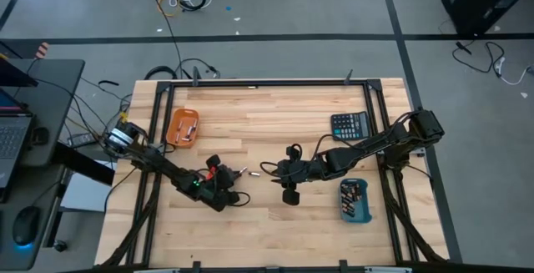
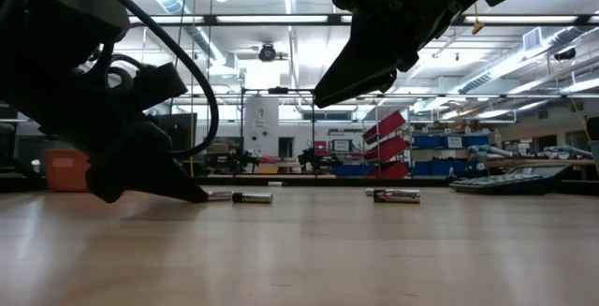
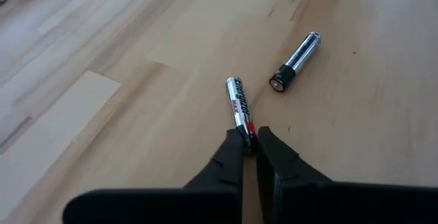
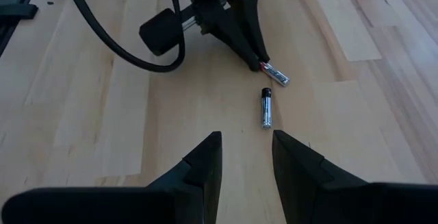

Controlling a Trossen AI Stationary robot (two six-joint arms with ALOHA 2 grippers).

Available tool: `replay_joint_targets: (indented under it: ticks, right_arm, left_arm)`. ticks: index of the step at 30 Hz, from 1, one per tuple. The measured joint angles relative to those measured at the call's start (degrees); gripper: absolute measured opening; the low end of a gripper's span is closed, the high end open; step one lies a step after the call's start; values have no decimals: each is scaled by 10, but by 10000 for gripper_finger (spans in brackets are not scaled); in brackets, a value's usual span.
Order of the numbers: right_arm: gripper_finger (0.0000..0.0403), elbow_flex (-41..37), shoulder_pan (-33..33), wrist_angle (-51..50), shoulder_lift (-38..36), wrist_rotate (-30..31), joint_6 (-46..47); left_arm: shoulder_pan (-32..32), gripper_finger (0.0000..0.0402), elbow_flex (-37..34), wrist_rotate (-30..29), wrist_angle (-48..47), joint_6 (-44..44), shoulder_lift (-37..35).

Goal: Sort batteries
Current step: Put the silver battery into the orange bin

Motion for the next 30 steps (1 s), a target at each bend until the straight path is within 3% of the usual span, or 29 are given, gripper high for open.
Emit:
replay_joint_targets:
  ticks: [5, 11, 18, 30]
  right_arm:
    - [115, 0, 0, 0, 0, 0, 0]
    - [115, 0, 0, 0, 0, 0, 0]
    - [115, 0, -3, -6, 0, 25, -7]
    - [115, 0, -46, -35, 0, 34, 35]
  left_arm:
    - [-18, 1, -4, -12, -22, 37, -54]
    - [-19, 1, -2, -68, -116, 41, -191]
    - [-13, 1, -2, -87, -199, 55, -327]
    - [-14, 0, -1, -92, -204, 69, -340]
